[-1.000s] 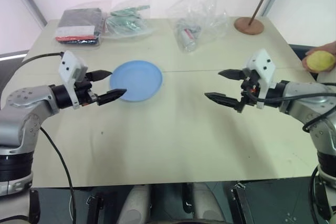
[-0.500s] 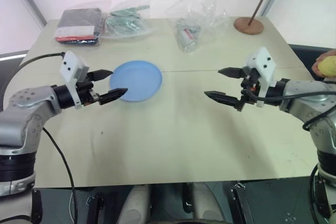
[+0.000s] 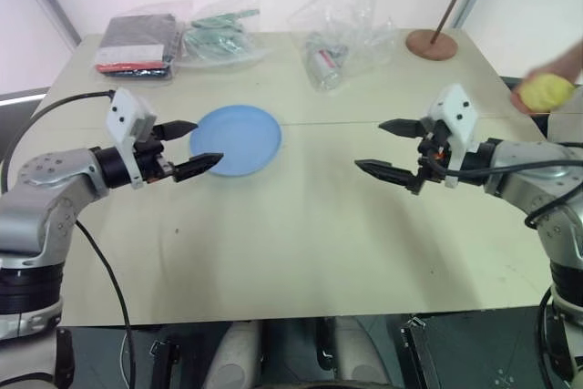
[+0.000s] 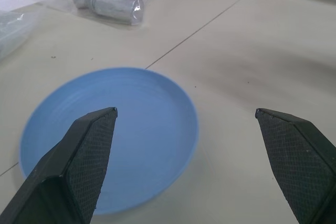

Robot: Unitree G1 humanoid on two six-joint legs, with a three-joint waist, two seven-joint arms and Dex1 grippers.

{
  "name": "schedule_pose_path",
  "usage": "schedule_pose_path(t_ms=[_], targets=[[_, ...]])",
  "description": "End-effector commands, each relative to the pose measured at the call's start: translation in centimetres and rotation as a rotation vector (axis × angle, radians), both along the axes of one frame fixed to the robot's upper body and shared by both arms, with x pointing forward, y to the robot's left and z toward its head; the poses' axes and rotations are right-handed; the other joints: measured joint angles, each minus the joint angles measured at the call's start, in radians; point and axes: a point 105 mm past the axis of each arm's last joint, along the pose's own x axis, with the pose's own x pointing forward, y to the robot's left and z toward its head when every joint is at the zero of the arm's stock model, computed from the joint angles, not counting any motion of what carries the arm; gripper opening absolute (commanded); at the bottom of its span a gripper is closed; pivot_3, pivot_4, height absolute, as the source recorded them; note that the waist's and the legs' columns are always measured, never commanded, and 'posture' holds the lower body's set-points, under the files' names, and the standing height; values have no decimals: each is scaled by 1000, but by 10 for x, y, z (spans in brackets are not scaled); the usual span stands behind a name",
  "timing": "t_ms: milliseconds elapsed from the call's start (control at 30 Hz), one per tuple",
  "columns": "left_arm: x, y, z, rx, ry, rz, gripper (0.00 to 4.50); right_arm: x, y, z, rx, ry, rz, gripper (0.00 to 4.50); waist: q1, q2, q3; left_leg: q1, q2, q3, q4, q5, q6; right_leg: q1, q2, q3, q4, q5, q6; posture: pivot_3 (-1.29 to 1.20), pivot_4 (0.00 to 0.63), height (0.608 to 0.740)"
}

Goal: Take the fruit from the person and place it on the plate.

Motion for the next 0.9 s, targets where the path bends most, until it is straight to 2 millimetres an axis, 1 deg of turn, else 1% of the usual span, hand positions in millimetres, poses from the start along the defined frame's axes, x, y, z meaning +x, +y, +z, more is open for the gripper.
schedule_pose_path(t_ms=[33,200,467,567,667,800,900], targets=[[0,-2,13,-4,-53,-15,4413,-2,-1,13,7,-60,-4,4500,0,0,0,0,0,0,0,0,0,0,0,0,0,0,0,0,150,740],[1,-2,12,-6,-53,-7,4413,-1,-2,13,14,-63,-15,4500,0,0,0,0,0,0,0,0,0,0,0,0,0,0,0,0,150,740],[8,0,15,-27,-66,30,4413,3,5,23,58,-93,-27,4500,0,0,0,0,0,0,0,0,0,0,0,0,0,0,0,0,150,740],[11,0,16,-36,-68,40,4413,9,14,37,143,-106,-24,4500,-3,0,0,0,0,0,0,0,0,0,0,0,0,0,0,0,150,740],[12,-2,15,-34,-67,40,4413,20,26,55,215,-119,-39,4500,-7,0,0,0,0,0,-1,0,0,0,0,0,0,0,0,0,150,740],[13,-4,16,-35,-71,39,4413,29,42,70,271,-126,-36,4500,-13,0,0,0,0,-1,-1,0,0,-1,0,0,0,0,0,0,150,740],[13,-5,16,-36,-76,41,4413,42,53,83,314,-141,-54,4500,-20,0,0,0,0,-1,-1,0,0,-1,0,0,0,0,0,0,150,740]])
